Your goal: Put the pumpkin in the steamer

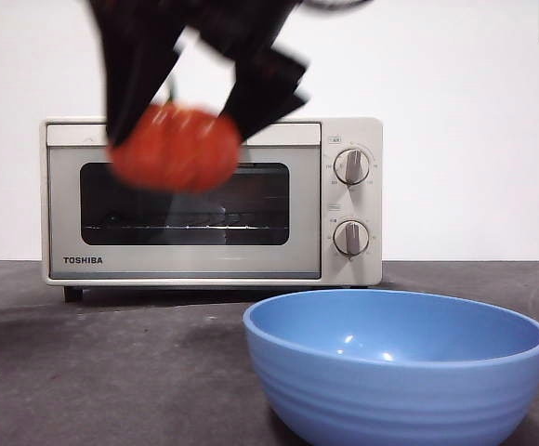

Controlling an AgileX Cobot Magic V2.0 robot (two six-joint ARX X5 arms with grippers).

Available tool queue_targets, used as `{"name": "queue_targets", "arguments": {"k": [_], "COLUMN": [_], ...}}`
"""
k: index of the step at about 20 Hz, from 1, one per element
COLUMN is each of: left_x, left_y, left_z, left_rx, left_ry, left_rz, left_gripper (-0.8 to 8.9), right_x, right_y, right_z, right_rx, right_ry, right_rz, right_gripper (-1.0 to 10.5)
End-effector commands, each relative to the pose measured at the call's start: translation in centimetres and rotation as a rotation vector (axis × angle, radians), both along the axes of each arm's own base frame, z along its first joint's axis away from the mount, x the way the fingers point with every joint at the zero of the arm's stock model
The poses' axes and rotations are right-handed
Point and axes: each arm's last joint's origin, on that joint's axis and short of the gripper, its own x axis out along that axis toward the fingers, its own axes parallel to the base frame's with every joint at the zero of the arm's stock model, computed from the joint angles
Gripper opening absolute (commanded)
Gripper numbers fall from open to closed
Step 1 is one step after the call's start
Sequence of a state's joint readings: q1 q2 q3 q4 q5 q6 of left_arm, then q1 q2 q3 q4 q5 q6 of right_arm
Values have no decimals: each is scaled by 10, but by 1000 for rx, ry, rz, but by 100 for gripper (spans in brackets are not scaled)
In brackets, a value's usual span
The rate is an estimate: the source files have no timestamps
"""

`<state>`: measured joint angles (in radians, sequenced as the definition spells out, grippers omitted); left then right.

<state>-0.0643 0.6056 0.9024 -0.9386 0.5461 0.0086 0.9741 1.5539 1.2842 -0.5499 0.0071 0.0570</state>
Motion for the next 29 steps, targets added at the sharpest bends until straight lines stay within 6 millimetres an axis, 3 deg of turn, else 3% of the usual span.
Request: {"name": "queue_targets", "arguments": {"k": [1, 5, 10, 18, 24, 29], "left_x": [-1, -1, -1, -1, -1, -1], "left_y": [0, 0, 0, 0, 0, 0], "left_z": [7, 7, 7, 7, 7, 7], "left_rx": [1, 1, 1, 1, 1, 2], "left_ry": [-36, -36, -36, -36, -36, -36], "left_rz": [-9, -9, -9, -9, -9, -10], "left_gripper": [15, 16, 15, 16, 16, 16], "right_x": [-11, -37, -60, -60, -52, -55], "right_y": [-16, -55, -89, -87, -76, -73], "right_z": [19, 17, -19, -78, -101, -104], "right_rx": [19, 42, 8, -102, -173, -186], "right_ry": [-18, -10, 51, 126, 166, 173], "right_rz": [-16, -47, -86, -87, -81, -65], "right_gripper": [369, 369, 369, 371, 400, 459]}}
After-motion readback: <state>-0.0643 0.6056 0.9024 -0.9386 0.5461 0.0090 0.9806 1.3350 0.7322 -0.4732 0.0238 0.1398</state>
